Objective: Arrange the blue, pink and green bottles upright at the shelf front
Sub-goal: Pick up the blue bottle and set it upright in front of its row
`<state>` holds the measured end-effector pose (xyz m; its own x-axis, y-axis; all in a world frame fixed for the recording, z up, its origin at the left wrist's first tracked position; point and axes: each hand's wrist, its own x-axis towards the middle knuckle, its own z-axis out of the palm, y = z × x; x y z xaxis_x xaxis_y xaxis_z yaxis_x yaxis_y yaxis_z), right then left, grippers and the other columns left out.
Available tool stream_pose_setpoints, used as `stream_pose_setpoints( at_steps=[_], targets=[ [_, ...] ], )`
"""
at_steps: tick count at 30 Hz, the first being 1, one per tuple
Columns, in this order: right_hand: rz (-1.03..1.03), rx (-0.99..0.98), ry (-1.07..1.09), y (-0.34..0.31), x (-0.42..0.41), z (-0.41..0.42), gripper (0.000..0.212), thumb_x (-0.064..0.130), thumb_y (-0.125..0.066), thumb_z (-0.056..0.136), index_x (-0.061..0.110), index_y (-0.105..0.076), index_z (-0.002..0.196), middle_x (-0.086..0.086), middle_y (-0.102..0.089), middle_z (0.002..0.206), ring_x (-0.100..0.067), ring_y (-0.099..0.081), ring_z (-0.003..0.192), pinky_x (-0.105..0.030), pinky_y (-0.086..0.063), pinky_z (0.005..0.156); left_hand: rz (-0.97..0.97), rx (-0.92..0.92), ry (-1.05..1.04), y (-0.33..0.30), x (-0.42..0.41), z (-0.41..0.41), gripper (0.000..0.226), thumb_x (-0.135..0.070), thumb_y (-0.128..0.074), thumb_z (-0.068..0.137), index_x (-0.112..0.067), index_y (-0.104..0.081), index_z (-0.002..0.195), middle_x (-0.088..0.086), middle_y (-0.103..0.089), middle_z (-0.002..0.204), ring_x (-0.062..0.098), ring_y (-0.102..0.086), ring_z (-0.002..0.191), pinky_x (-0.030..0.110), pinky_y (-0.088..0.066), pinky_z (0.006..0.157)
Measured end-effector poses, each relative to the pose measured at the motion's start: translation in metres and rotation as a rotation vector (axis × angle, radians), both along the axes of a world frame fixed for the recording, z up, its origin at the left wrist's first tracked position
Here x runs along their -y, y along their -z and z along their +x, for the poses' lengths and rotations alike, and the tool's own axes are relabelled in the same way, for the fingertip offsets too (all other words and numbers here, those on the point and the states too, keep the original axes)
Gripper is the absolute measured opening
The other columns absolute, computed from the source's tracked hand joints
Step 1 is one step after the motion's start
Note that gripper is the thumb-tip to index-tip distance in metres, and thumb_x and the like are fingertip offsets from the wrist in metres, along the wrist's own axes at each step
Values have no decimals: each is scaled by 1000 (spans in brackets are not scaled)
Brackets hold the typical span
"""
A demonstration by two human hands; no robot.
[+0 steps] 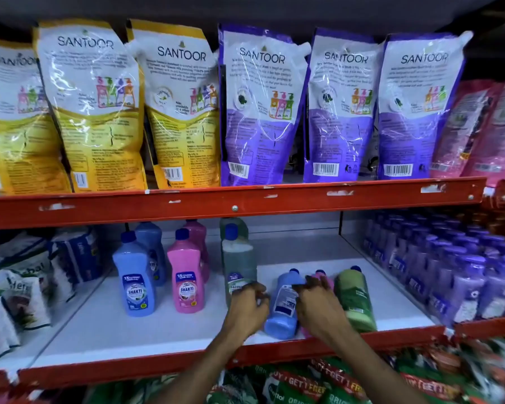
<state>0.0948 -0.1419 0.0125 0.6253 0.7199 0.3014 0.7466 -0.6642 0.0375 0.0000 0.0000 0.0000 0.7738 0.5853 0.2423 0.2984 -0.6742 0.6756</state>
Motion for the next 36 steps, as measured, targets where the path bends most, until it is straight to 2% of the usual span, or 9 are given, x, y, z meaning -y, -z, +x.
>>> stream_pose_setpoints(
  at_steps=[5,10,14,19,22,24,29,33,36],
  targets=[
    [-49,-139,33,22,-3,5,33,9,-45,82,11,-63,110,-15,-71,109,-34,-61,109,-49,-35,113,-347,-179,-23,10,-3,34,35,-30,-64,91,2,-74,102,22,-75,109,30,-72,90,37,-58,77],
    [76,-208,13,29,-5,10,28,7,-45,83,7,-63,104,-17,-68,105,-36,-64,94,-43,-52,81,-613,-154,-55,14,-3,52,53,-33,-79,81,6,-64,113,19,-72,102,30,-70,85,36,-57,62],
    [229,-301,25,33,-3,9,20,9,-47,85,7,-64,94,-18,-69,95,-35,-65,84,-37,-47,67,-766,-38,-72,15,1,61,49,-10,-79,80,14,-61,119,30,-70,115,31,-69,92,48,-58,84],
    [672,-440,20,27,-4,-3,13,18,-67,85,14,-66,97,-8,-72,87,-25,-66,77,-30,-45,65,-751,159,-59,4,5,42,5,7,-70,83,3,-68,82,21,-68,92,27,-63,84,43,-56,81],
    [962,-699,25,13,-10,-19,27,16,-80,78,12,-70,102,-3,-78,96,-15,-70,81,-30,-55,71,-813,309,73,-10,-3,5,15,8,-65,87,2,-69,100,19,-71,101,27,-66,87,39,-55,85],
    [1073,-945,-96,4,-19,-37,24,6,-81,76,15,-74,97,-1,-80,94,-18,-76,84,-43,-62,78,-805,387,201,-17,-16,-29,26,8,-63,89,0,-66,114,14,-74,106,25,-69,91,36,-59,83],
    [1157,-973,-237,-4,-68,-107,40,1,-86,65,24,-74,96,12,-80,88,-10,-77,82,-26,-61,72,-611,465,234,-19,-64,-124,39,6,-64,89,-13,-61,122,-3,-76,114,10,-73,105,21,-60,84],
    [1106,-877,-300,3,-131,-163,46,8,-88,63,30,-72,100,31,-74,80,5,-73,78,-10,-56,64,-478,501,89,-7,-113,-182,38,11,-61,89,-3,-59,125,9,-73,119,19,-72,110,32,-60,94],
    [1054,-813,-342,11,-177,-194,45,10,-87,66,30,-73,103,28,-72,81,10,-70,78,-7,-55,67,-413,510,4,5,-147,-211,37,11,-58,91,-6,-61,124,9,-74,120,18,-72,109,38,-59,96]
  ],
)
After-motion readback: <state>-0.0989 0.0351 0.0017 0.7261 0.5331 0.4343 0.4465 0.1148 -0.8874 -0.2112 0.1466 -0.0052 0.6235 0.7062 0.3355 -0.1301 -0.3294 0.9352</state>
